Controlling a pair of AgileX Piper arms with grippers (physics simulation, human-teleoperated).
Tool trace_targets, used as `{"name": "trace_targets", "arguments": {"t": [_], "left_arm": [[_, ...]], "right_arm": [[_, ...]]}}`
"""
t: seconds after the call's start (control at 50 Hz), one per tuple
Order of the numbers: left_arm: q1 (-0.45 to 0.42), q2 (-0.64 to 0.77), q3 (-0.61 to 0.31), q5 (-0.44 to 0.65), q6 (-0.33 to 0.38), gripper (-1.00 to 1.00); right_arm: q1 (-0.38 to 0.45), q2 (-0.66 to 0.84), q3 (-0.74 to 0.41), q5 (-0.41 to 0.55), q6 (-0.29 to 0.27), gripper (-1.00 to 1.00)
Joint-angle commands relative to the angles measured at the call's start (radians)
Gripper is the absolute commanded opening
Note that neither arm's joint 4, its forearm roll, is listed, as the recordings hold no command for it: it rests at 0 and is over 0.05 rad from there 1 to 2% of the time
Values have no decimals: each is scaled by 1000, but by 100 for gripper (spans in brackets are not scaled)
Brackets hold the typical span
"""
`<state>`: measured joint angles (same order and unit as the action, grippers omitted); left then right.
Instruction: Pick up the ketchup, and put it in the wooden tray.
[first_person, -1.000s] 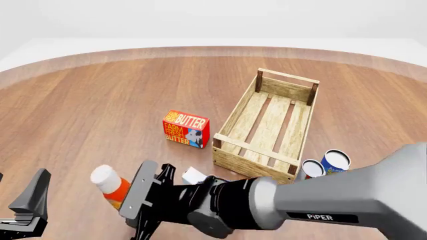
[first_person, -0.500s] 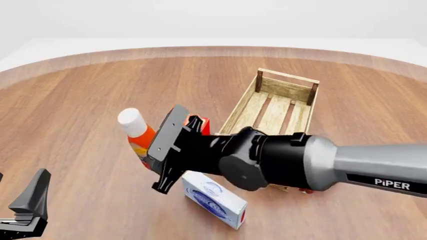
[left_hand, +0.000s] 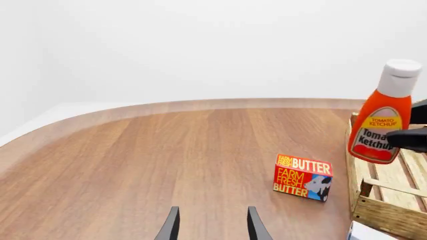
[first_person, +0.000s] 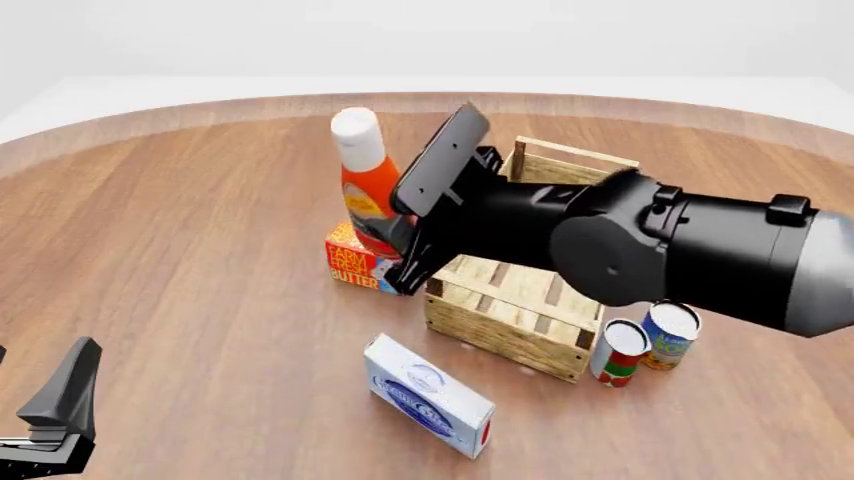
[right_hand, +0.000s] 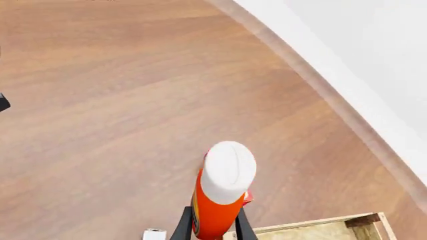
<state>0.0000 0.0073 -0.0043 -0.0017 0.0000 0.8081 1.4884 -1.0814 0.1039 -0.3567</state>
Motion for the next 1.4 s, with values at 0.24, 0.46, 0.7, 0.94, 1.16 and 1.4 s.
{"name": "trace_targets", "arguments": {"t": [0.24,0.46,0.7,0.94,1.16,1.4], "left_arm": [[0,0,0,0,0,100],[0,0,0,0,0,100],[0,0,0,0,0,100],[0,0,0,0,0,100],[0,0,0,0,0,100],[0,0,0,0,0,100]], "right_arm": [[-258,-141,42,53,12,-100],[-358,-143,97,1,23,-100],[-429,-74,139,-110,55,-100],[-478,-13,222,-292,82,-100],[-485,87,241,-388,104,-100],[-502,170,256,-464,125,-100]]}}
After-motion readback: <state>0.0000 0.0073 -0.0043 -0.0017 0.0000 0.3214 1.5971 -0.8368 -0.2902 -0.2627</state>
